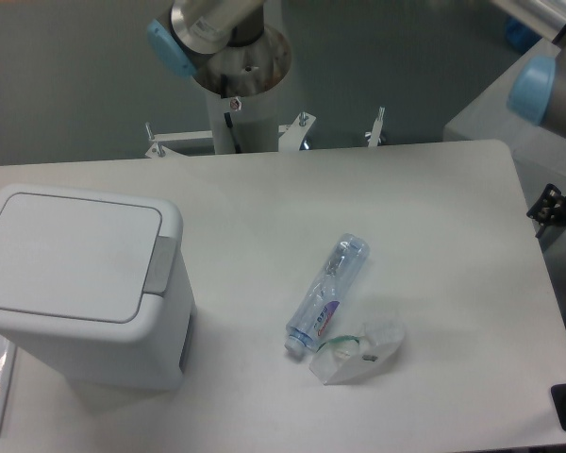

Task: Open the trash can
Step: 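Move the gripper from its rest pose toward the white trash can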

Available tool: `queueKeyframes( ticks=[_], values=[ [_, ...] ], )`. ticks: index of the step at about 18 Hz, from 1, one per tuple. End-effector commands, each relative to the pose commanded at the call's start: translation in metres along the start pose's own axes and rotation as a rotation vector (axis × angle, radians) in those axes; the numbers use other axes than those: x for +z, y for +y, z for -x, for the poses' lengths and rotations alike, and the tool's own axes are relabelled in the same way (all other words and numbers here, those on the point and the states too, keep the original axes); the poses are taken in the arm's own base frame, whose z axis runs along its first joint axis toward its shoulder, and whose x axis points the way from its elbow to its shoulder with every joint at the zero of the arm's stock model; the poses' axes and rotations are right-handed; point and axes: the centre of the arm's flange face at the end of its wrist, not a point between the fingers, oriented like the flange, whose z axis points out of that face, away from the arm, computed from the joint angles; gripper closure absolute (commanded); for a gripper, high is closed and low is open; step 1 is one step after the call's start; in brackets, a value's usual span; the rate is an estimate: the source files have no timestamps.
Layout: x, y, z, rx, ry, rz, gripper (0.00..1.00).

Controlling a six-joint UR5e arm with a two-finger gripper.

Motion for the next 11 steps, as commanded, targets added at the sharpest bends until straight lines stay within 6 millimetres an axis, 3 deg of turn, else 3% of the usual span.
queueKeyframes(
  ticks=[6, 11],
  values=[
    [-0.005, 0.000, -0.001, -0.008, -0.005, -0.056, 0.00],
    [0.005, 0.003, -0.018, -0.073, 0.007, -0.131, 0.00]
  ],
)
